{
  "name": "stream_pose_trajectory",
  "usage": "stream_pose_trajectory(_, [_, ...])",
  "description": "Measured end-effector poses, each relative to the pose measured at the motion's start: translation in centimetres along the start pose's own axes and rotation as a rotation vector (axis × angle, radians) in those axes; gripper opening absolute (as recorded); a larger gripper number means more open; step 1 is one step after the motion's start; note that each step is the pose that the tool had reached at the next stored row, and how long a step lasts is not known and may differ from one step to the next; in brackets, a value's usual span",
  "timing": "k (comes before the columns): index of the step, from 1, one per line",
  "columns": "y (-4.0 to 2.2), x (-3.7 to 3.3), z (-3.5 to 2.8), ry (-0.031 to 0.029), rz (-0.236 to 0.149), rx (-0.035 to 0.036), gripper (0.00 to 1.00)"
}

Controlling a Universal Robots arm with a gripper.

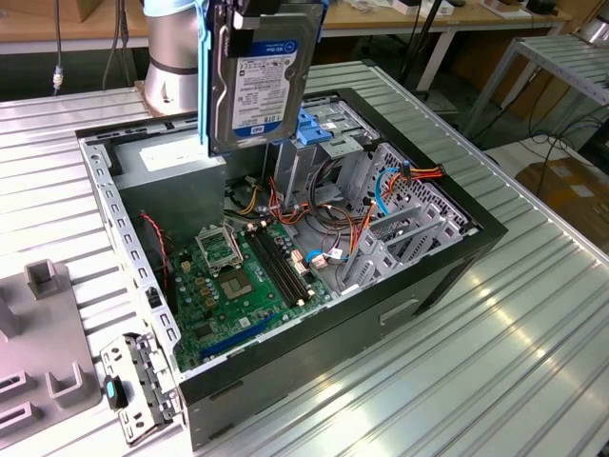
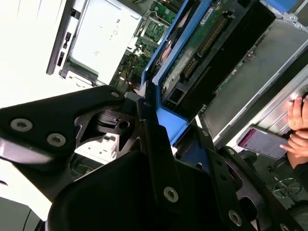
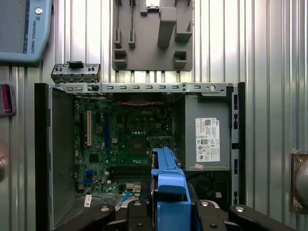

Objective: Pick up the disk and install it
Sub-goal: 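Insert the disk into the insertion slot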

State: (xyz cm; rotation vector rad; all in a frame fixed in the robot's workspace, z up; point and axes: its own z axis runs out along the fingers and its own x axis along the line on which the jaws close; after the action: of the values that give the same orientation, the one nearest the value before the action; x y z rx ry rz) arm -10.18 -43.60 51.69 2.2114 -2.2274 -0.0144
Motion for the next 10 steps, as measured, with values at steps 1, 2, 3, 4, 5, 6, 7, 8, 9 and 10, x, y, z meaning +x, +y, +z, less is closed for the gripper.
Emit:
stream_pose_trajectory(1, [0.00, 0.04, 0.00, 0.0000, 0.000, 0.0000, 0.37])
stream_pose_trajectory(2, [0.00, 0.07, 0.00, 0.0000, 0.000, 0.0000, 0.37])
stream_pose_trajectory(3, [0.00, 0.10, 0.00, 0.0000, 0.000, 0.0000, 0.37])
stream_pose_trajectory(4, [0.00, 0.13, 0.00, 0.0000, 0.000, 0.0000, 0.37])
stream_pose_trajectory(5, [0.00, 0.17, 0.00, 0.0000, 0.000, 0.0000, 0.37])
stream_pose_trajectory(6, [0.00, 0.24, 0.00, 0.0000, 0.000, 0.0000, 0.37])
stream_pose_trajectory(7, [0.00, 0.28, 0.00, 0.0000, 0.000, 0.0000, 0.37])
stream_pose_trajectory(8, [0.00, 0.32, 0.00, 0.0000, 0.000, -0.0001, 0.37])
stream_pose_trajectory(9, [0.00, 0.37, 0.00, 0.0000, 0.000, 0.0000, 0.37])
stream_pose_trajectory(10, [0.00, 0.42, 0.00, 0.0000, 0.000, 0.0000, 0.37])
